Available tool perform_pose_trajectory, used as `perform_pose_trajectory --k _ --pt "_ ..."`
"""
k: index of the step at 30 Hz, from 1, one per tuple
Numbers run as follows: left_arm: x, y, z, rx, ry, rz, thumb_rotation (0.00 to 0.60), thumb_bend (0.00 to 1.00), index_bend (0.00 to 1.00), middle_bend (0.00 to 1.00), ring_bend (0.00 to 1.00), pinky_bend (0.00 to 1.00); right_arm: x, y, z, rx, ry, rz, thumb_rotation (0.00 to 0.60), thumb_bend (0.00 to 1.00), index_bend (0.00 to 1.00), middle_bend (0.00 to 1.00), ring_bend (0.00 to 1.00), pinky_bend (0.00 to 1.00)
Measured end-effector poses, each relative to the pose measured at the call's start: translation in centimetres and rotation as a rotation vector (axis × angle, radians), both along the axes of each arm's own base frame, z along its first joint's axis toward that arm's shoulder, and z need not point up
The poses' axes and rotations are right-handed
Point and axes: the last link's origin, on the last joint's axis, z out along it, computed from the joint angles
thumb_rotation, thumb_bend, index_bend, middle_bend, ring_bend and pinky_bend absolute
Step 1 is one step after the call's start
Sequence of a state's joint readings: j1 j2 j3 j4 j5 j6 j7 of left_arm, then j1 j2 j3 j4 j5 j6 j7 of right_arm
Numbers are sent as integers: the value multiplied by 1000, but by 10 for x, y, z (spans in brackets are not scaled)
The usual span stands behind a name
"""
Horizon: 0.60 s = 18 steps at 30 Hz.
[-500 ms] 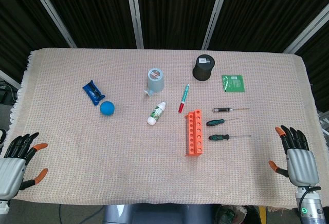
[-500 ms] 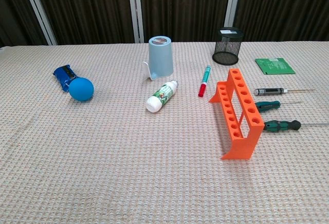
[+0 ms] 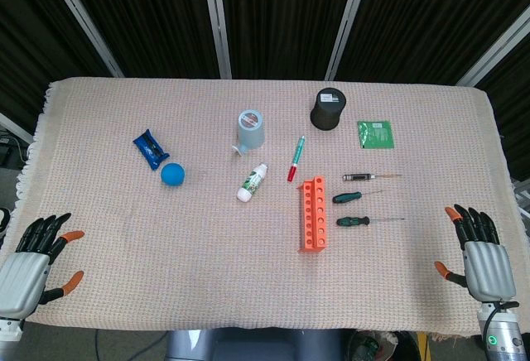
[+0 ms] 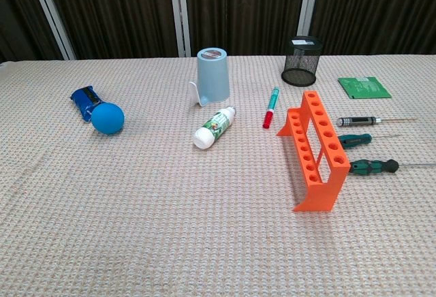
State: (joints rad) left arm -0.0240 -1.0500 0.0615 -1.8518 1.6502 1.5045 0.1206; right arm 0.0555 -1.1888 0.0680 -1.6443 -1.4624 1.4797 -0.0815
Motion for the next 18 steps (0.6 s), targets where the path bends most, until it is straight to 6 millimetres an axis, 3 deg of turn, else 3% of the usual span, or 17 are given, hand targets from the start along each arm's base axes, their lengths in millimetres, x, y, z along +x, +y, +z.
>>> perform_pose_trajectory --k 8,18 --pt "-2 1 2 6 -6 -9 600 257 274 42 0 0 2 1 0 -1 8 6 600 108 87 54 0 0" --pt "-3 7 3 7 3 -11 600 257 293 42 0 0 12 -8 -3 10 88 50 600 162 194 80 0 0"
